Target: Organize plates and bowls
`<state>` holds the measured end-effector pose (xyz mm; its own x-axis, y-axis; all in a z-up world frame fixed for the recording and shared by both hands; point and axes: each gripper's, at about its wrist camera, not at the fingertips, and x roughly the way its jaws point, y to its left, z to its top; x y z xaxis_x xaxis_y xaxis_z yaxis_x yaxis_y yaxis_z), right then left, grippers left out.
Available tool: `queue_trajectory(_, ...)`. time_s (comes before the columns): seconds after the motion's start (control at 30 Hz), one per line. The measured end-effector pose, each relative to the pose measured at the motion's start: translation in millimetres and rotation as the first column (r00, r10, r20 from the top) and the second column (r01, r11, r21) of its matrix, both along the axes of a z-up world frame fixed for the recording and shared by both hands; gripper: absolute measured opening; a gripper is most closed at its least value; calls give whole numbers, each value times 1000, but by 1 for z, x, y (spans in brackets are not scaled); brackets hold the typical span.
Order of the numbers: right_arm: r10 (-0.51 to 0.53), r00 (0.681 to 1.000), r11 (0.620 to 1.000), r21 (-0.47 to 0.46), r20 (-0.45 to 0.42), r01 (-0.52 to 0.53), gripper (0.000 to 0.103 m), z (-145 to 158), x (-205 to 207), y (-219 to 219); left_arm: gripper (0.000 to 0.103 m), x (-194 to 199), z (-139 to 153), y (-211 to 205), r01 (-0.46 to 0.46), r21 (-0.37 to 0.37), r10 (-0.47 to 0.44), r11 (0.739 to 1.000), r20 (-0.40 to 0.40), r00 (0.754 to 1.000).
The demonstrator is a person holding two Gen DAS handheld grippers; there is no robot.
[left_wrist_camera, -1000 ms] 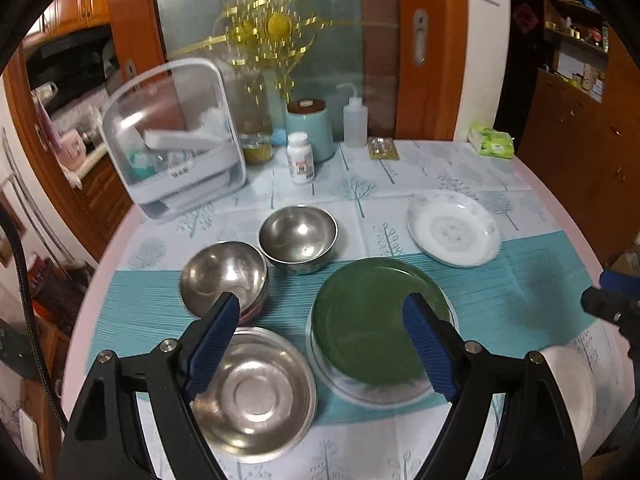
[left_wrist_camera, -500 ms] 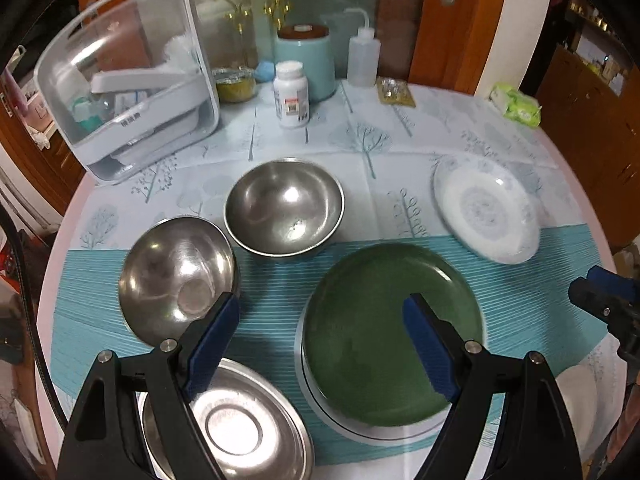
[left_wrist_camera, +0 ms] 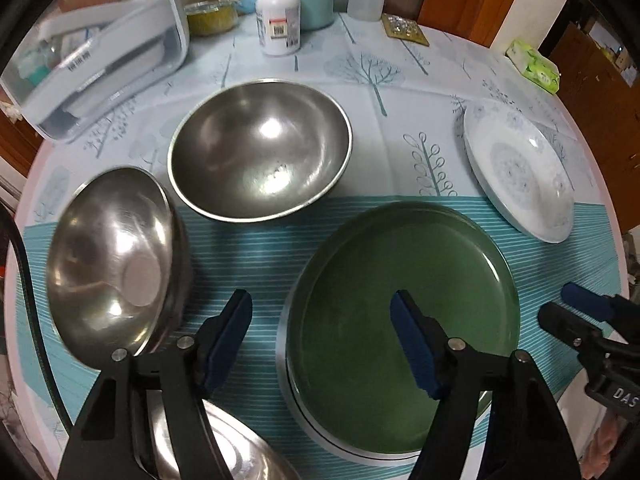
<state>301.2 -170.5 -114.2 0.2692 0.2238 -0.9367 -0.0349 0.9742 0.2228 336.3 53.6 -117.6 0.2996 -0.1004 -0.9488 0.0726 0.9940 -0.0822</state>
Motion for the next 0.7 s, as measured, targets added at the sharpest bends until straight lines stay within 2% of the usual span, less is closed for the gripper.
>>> queue_trajectory(0.13, -15, 999, 999, 42, -33, 16, 54, -10, 2, -3, 58, 3, -12, 5, -2, -54, 0, 999, -49, 999)
queue_trajectory(0.23, -23, 999, 998, 52, -47, 26, 52, -16, 3, -5, 56, 5, -18, 8, -6, -56, 2, 998, -61, 998)
queue_trajectory(0.27, -25, 998, 998, 54, -52, 27, 50, -18, 3, -5, 55, 5, -20, 9, -8, -60, 4, 998, -65, 998)
queue_trajectory(0.33, -25, 997, 997, 75, -69, 30, 43, -22, 4, -5, 48, 6, -23, 12, -16, -77, 10, 997, -79, 997)
queue_trajectory(0.4, -20, 996, 995, 92, -83, 28, 32, -26, 5, -5, 41, 7, -26, 15, -23, -98, 14, 995, -97, 995)
queue_trajectory(0.47, -15, 996, 995, 98, -89, 24, 27, -28, 5, -3, 38, 8, -31, 18, -32, -115, 19, 993, -113, 993)
queue_trajectory(0.57, -12, 995, 994, 108, -97, 22, 25, -31, 5, -2, 37, 6, -33, 22, -39, -128, 24, 991, -114, 993)
queue_trajectory(0.67, -5, 994, 993, 117, -107, 18, 19, -33, 5, 1, 36, 5, -34, 23, -38, -132, 22, 991, -116, 993)
queue_trajectory(0.7, -5, 994, 992, 122, -110, 19, 18, -34, 5, 2, 32, 4, -34, 23, -35, -134, 19, 990, -117, 993)
